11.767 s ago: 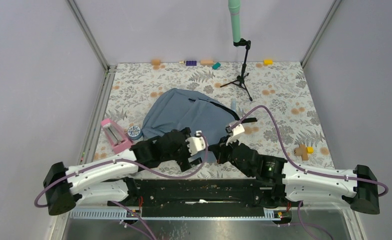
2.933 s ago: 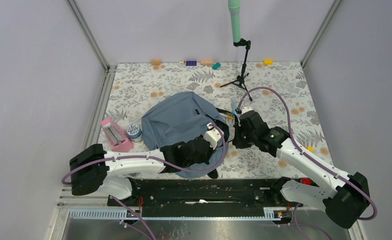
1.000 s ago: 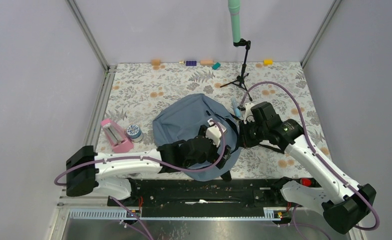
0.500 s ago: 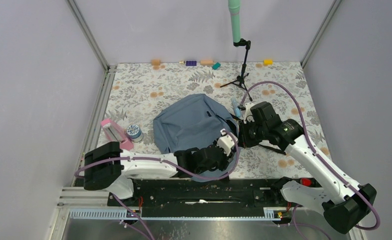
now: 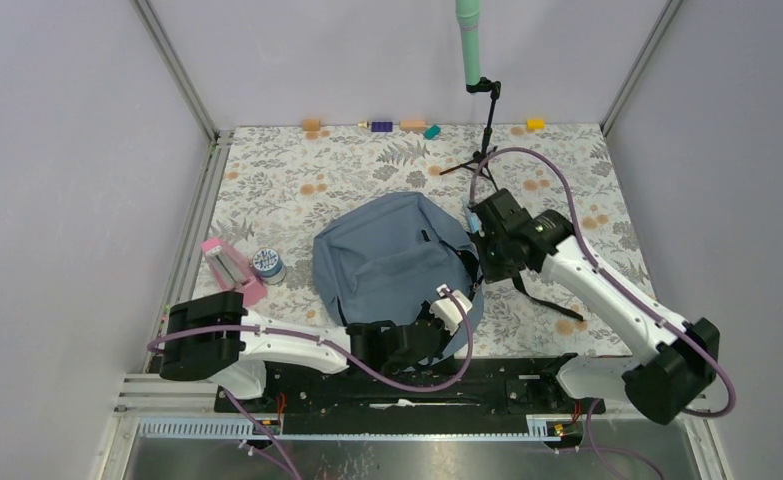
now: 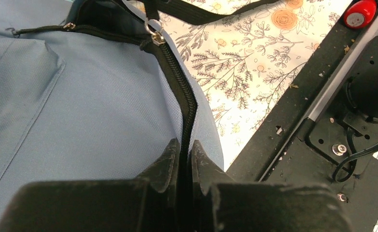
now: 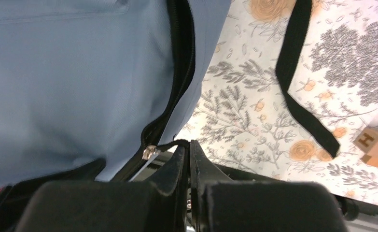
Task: Pack the student bag
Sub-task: Zip the student bag at the center of the board.
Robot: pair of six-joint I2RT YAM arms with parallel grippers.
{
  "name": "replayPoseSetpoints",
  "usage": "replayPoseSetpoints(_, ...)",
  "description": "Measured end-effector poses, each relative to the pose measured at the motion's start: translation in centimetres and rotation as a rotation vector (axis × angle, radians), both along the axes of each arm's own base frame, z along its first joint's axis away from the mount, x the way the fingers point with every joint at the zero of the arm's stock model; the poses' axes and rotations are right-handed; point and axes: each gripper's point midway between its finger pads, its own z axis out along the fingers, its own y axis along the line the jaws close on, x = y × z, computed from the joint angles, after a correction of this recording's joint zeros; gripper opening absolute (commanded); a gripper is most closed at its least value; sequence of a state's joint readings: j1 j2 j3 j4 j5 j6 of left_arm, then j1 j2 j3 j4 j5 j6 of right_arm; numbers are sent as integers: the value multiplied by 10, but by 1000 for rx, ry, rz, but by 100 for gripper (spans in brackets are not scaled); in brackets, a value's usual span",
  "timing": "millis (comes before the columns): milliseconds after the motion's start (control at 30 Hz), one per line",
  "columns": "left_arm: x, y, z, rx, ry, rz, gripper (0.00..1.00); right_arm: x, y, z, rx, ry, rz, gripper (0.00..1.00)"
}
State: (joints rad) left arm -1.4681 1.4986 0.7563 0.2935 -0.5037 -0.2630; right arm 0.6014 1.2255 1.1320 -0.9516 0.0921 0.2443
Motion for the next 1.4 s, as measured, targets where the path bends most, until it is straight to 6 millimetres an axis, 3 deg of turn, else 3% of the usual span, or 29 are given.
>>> replayPoseSetpoints(467,-17,10,-5,14,-31,68,0,31,-1,-9,-147,83,8,0)
replayPoseSetpoints(667,-22,15,3,-9,-16,71,0,43,-1,-13,-157,112,19,0)
replayPoseSetpoints(1067,-45,33,-9,58,15,-34,0,98,19,-25,-140,39,47,0)
replayPoseSetpoints(1400,-46,33,-8,68,2,-57,0,111,26,-39,-151,56,56,0)
